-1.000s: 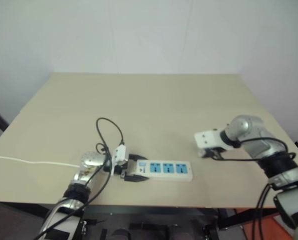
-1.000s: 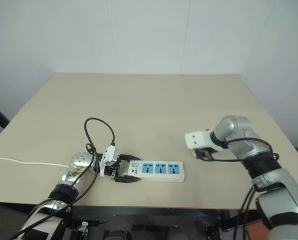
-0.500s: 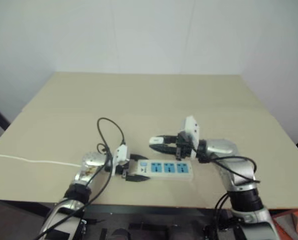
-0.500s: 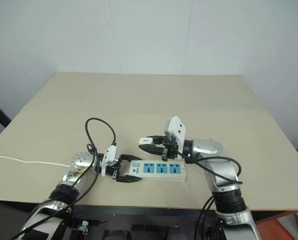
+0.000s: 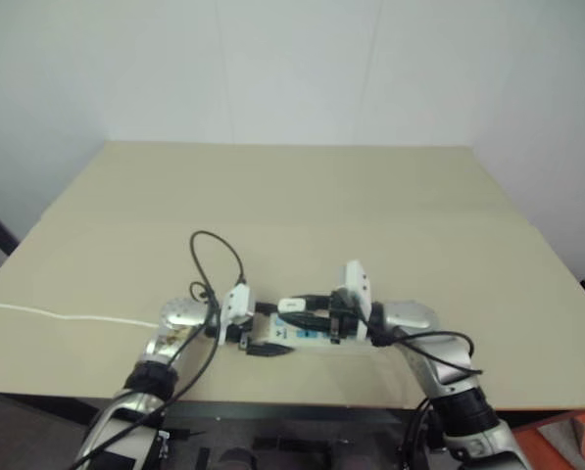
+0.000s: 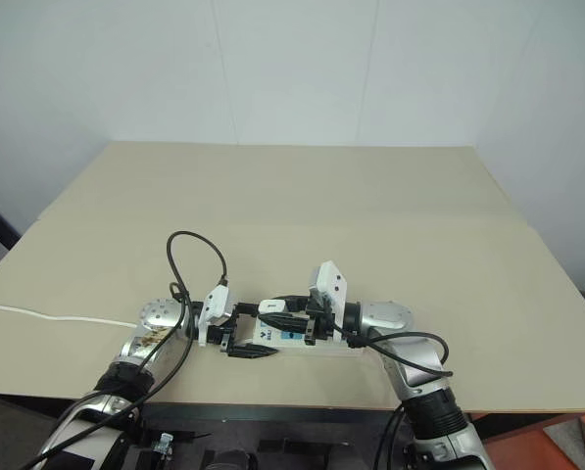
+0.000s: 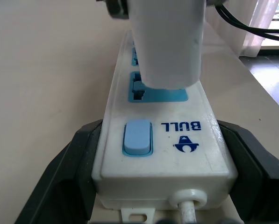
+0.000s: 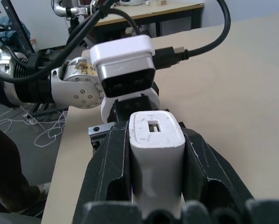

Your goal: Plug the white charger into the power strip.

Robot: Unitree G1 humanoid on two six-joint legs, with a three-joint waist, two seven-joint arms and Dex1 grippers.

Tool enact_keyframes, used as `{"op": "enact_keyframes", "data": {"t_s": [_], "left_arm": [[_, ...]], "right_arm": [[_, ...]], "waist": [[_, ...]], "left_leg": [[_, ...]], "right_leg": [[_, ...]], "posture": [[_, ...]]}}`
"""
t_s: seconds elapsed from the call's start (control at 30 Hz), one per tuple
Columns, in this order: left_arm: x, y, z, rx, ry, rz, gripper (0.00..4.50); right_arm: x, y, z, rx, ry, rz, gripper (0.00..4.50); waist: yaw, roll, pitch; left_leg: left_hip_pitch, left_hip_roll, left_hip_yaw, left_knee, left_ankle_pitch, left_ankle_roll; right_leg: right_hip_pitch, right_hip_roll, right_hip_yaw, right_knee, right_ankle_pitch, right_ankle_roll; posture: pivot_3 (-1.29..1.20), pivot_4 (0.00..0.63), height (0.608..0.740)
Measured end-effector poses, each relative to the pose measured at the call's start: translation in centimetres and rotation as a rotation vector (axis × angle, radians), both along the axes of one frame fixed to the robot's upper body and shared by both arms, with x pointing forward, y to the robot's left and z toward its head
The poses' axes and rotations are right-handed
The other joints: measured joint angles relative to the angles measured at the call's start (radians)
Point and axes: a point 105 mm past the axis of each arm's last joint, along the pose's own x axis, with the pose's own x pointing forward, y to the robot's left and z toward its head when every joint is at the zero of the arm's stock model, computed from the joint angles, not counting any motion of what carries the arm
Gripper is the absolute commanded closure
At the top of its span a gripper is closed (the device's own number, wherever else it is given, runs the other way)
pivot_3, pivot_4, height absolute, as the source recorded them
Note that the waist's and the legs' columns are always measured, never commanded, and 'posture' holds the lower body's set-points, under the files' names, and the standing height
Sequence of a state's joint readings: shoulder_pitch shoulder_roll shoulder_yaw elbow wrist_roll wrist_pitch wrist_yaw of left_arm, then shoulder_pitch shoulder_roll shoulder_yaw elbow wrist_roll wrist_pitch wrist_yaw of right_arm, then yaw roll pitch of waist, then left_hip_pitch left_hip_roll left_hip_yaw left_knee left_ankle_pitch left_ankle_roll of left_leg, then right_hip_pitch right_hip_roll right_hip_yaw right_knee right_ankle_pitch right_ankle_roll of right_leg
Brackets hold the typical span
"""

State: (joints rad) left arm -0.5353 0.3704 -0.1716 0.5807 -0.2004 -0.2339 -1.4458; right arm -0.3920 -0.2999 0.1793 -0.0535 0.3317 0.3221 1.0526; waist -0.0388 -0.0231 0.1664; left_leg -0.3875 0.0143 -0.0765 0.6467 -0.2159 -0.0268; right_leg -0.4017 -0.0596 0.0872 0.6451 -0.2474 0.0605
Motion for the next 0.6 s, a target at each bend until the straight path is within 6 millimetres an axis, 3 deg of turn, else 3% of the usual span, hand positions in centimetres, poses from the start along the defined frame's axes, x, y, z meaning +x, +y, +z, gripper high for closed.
{"op": "enact_keyframes", "data": {"t_s": [0.6], "left_arm": [[0.0,0.0,0.0,0.002,0.009,0.005,1.22]], "right_arm": [[1.4,-1.2,-0.3,-0.023,-0.033,-0.044,3.34]], "waist": [[0.000,0.000,0.000]], "left_leg": [[0.000,0.000,0.000,0.000,0.000,0.000]], "right_leg": [[0.000,0.000,0.000,0.000,0.000,0.000]], "posture": [[0.00,0.150,0.740]]}}
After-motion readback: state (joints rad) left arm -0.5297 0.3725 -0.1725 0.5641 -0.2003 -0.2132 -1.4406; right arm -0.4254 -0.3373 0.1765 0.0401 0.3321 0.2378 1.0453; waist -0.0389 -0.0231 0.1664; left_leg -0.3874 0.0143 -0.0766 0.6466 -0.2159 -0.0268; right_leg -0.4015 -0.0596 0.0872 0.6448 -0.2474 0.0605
